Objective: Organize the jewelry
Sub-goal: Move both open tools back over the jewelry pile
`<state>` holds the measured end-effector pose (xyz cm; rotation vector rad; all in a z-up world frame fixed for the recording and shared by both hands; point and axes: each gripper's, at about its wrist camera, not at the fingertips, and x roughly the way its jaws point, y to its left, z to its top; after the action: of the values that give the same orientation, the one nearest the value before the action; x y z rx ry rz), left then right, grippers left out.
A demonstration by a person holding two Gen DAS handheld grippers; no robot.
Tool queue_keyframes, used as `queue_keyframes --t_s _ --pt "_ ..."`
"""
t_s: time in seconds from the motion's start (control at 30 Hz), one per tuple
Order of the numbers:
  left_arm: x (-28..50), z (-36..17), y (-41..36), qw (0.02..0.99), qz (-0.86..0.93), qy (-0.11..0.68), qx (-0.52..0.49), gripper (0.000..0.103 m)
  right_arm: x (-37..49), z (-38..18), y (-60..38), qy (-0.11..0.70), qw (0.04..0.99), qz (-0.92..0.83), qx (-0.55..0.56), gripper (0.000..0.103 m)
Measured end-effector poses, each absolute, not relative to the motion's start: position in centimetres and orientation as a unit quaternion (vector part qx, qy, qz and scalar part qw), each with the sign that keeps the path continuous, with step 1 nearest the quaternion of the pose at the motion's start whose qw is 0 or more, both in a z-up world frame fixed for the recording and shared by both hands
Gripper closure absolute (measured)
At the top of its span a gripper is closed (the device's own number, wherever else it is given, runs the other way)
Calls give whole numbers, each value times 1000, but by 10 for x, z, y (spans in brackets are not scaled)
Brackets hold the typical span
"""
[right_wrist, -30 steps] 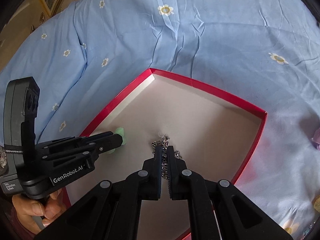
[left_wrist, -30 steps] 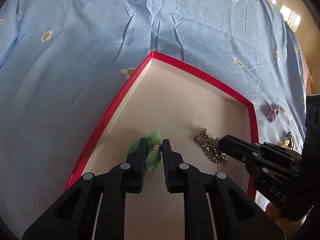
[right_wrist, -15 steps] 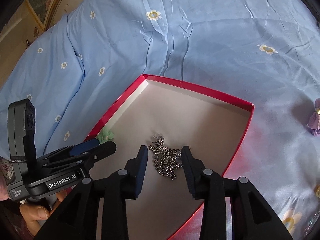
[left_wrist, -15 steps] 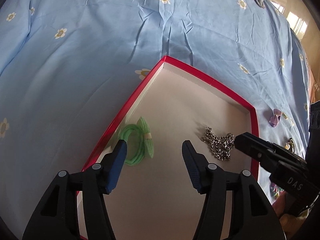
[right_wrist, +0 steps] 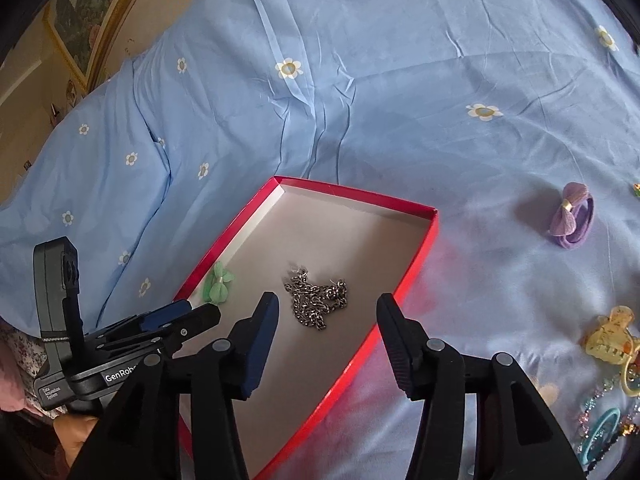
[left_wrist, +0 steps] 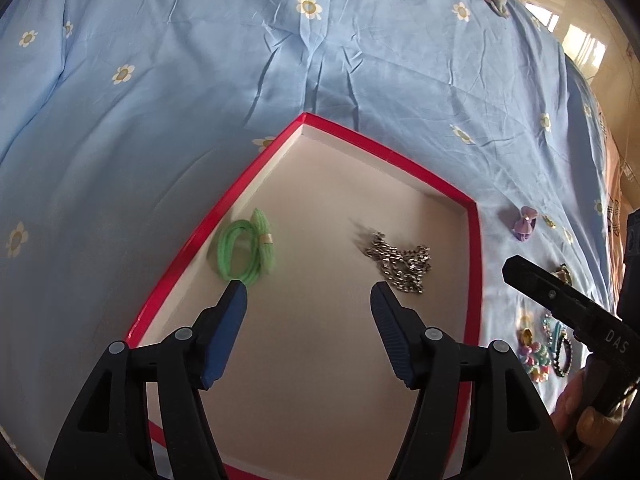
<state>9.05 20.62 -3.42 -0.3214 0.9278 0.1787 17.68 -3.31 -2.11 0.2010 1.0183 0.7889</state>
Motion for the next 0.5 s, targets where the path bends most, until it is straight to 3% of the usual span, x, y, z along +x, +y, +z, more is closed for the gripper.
queue_keyframes --t_s 0.5 --pt "91 -23 147 882 33 450 -133 34 161 -20 -122 475 816 309 112 48"
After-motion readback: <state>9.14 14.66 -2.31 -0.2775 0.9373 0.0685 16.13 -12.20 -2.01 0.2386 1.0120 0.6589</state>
